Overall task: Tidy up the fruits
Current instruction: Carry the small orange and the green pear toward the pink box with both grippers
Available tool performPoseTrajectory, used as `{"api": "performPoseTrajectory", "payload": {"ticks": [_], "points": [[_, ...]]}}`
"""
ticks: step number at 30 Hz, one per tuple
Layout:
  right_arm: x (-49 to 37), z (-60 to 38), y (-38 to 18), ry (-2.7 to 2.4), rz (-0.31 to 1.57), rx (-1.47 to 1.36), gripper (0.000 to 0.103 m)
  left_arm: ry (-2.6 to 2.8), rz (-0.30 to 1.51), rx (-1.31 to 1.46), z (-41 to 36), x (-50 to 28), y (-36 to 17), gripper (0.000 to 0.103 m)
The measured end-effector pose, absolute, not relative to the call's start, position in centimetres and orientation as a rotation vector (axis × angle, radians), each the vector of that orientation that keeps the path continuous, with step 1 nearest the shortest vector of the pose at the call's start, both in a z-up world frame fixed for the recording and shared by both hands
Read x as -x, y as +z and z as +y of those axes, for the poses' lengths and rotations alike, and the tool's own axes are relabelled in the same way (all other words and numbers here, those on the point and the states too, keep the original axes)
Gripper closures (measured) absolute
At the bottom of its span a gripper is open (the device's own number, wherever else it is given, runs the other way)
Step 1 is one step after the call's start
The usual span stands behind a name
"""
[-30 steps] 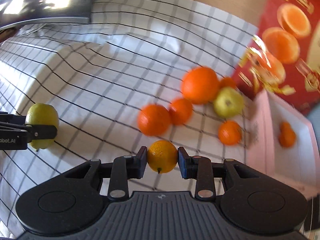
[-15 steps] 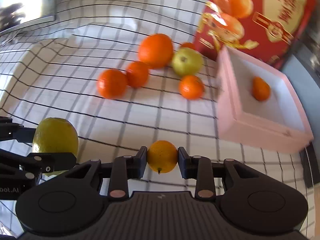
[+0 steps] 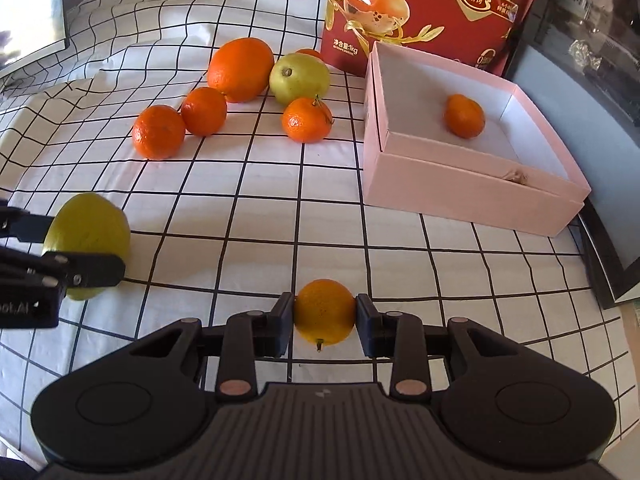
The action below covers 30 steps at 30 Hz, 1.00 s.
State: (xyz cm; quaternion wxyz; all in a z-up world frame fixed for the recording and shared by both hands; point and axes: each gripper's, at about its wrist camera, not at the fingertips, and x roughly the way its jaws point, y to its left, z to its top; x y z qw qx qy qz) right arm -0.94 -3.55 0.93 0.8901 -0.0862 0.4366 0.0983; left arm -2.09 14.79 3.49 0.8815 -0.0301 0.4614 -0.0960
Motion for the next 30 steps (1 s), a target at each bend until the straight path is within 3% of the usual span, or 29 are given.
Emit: {"api": "performPoseTrajectory", "payload": {"ticks": [30], "points": [[1.2, -4.8, 1.2, 0.180, 0.848, 0.114, 0.071, -0.228, 0.996, 0.151, 15.4, 0.3, 2.8, 0.038]]}}
